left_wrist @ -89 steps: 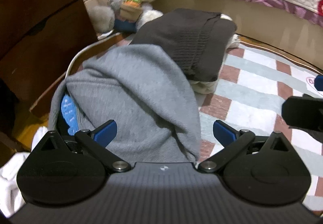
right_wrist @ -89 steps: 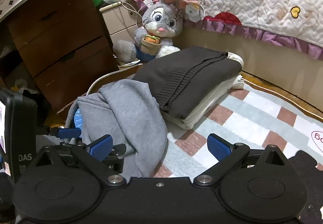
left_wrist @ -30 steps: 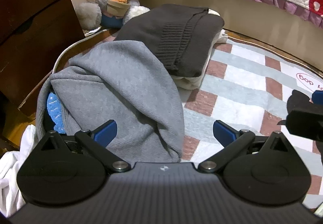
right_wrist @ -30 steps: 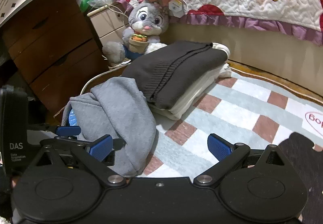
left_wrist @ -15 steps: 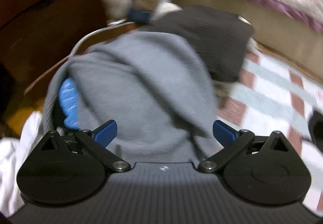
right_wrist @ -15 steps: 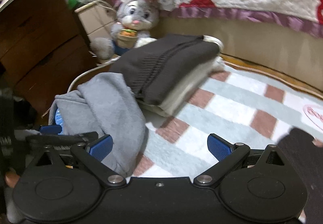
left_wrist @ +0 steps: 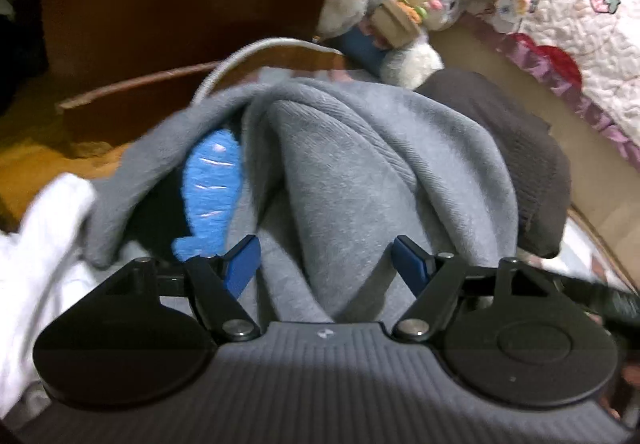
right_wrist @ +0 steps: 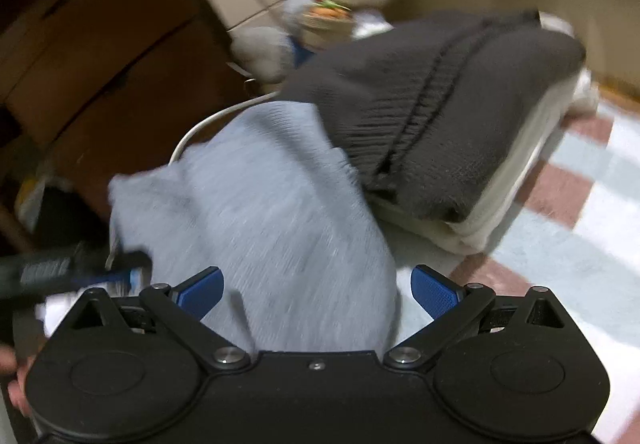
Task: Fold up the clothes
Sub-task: 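Grasp the grey sweater with both grippers and lift it off the pile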
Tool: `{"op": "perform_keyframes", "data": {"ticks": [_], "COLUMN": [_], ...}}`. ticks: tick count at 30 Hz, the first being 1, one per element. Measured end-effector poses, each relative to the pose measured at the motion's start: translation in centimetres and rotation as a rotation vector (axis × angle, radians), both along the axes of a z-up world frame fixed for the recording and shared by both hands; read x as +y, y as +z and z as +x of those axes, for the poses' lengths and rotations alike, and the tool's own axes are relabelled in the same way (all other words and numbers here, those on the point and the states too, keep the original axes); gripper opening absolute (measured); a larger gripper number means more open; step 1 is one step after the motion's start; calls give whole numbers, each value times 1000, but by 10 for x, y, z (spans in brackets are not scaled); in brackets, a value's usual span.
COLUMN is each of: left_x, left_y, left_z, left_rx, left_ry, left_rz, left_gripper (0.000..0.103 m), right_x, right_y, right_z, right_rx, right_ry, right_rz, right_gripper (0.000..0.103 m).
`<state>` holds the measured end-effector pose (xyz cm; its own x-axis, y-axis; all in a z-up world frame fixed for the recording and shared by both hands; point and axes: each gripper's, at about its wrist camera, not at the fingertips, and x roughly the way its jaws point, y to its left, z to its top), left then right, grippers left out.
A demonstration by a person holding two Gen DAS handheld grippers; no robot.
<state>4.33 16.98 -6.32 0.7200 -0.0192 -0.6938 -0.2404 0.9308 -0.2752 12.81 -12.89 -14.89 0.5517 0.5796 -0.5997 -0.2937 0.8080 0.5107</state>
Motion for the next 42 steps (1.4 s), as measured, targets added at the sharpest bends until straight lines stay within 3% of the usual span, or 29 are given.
{"op": "perform_keyframes", "data": {"ticks": [5,7,8,9,10,12,15,17,25,28,32,37,42], "left_x": [10,13,12,11,9,7,4,3,-13,-33,-75,-85,-88], "left_y": [-29,-42,-46,-46,-46,-46,-37,-31,-1,23,56,70,81], "left_z": [28,34,34,32,30,24,8,-2,-42,-55,-63,-64,-68], "left_rx": [-41,-68,-83,-99,-114,-143,-174,-194,-264,-281,-310,-309,-360], "left_ry": [-93,-122,-130,-135,-140,-149,-163,-172,-255,-344,-500,-532,-582], "left_rz": [-78,-124,-149,-178,-206,-256,-287,-307,-376,-268,-28,-65,-92], "left_gripper": [87,87,86,80,76,43,38,36,35,33,30,28,27], "right_x": [-13,-9,-4,1,5,11,9,6,-15,-25,-36,-49,-67], "right_y": [-46,-64,-71,-78,-83,-86,-81,-77,-24,-2,32,63,86], "right_z": [29,32,33,33,32,25,11,0,-57,-80,-111,-134,-166], "right_rx": [186,236,262,292,318,348,368,394,257,181,13,-67,-178], "right_ry": [-161,-168,-151,-139,-136,-131,-61,-13,100,121,150,125,96], "right_rz": [203,300,358,410,453,524,627,719,738,724,568,482,378], "right_gripper": [102,94,83,70,65,60,41,37,35,35,35,34,34]}}
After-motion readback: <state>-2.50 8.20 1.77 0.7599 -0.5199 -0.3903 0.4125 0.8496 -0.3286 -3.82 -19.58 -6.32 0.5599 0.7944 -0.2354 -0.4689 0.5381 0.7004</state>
